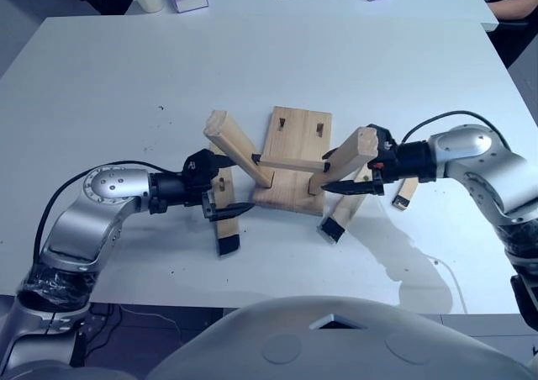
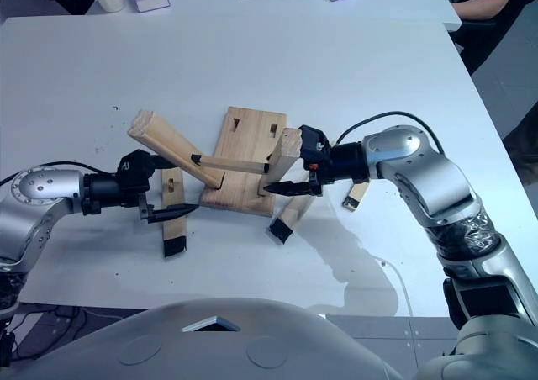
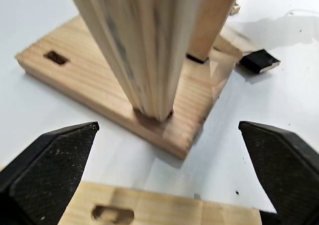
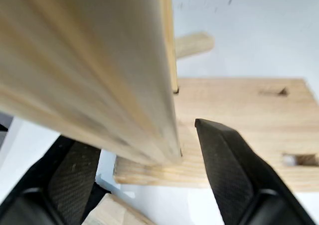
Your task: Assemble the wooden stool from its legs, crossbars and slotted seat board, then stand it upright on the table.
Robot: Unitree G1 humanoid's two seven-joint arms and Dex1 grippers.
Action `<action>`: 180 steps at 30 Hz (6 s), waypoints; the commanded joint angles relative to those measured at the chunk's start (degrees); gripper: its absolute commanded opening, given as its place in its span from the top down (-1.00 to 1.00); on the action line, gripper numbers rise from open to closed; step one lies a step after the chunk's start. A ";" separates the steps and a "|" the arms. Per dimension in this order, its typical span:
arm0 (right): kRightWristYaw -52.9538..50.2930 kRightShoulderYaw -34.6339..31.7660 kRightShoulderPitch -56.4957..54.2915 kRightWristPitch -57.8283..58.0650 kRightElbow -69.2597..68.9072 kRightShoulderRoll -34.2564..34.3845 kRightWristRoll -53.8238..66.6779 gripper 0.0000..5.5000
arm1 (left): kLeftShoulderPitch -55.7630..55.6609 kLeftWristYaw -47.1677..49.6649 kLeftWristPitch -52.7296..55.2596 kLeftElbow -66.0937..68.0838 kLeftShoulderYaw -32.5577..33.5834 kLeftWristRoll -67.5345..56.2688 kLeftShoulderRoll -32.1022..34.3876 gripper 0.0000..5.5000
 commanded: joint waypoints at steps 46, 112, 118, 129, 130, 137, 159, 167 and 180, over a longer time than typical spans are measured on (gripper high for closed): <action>-57.76 -9.57 4.56 10.79 -29.64 25.28 18.67 -0.50 | -13.76 56.77 16.96 -17.84 8.32 -28.55 -22.79 -0.60; -50.17 -6.91 26.69 3.48 -12.56 29.02 -25.35 -0.92 | 11.70 44.46 -15.69 -1.71 -4.92 28.58 -21.01 -0.95; -48.00 -8.42 26.89 3.03 -11.10 27.95 -24.31 -0.67 | 12.60 44.05 -16.82 0.40 -3.46 28.92 -20.91 -0.96; -38.44 -1.70 32.53 -0.16 -10.27 19.63 -25.63 0.01 | 14.09 41.72 -17.25 1.90 -4.69 29.41 -20.25 -0.96; -37.16 -1.51 32.78 -1.17 -9.49 18.06 -26.05 0.06 | 14.28 41.35 -17.55 2.49 -5.03 29.75 -19.98 -0.96; -31.17 -5.55 32.88 -9.11 -1.72 9.52 -26.84 0.46 | 15.67 39.35 -20.18 9.61 -6.62 32.66 -17.52 -0.96; -31.70 -9.84 31.08 -15.39 6.60 10.25 -26.74 1.00 | 10.46 40.57 -28.05 30.53 -3.72 34.42 -12.42 -0.96; -29.64 -7.78 29.69 -11.26 0.15 12.59 -24.29 1.00 | 5.73 39.61 -27.07 26.02 -3.38 30.82 -14.88 -0.96; -21.53 -2.83 28.02 -9.94 -4.57 5.10 -27.64 1.00 | -9.39 37.02 -20.70 18.95 -4.58 28.32 -20.81 -0.96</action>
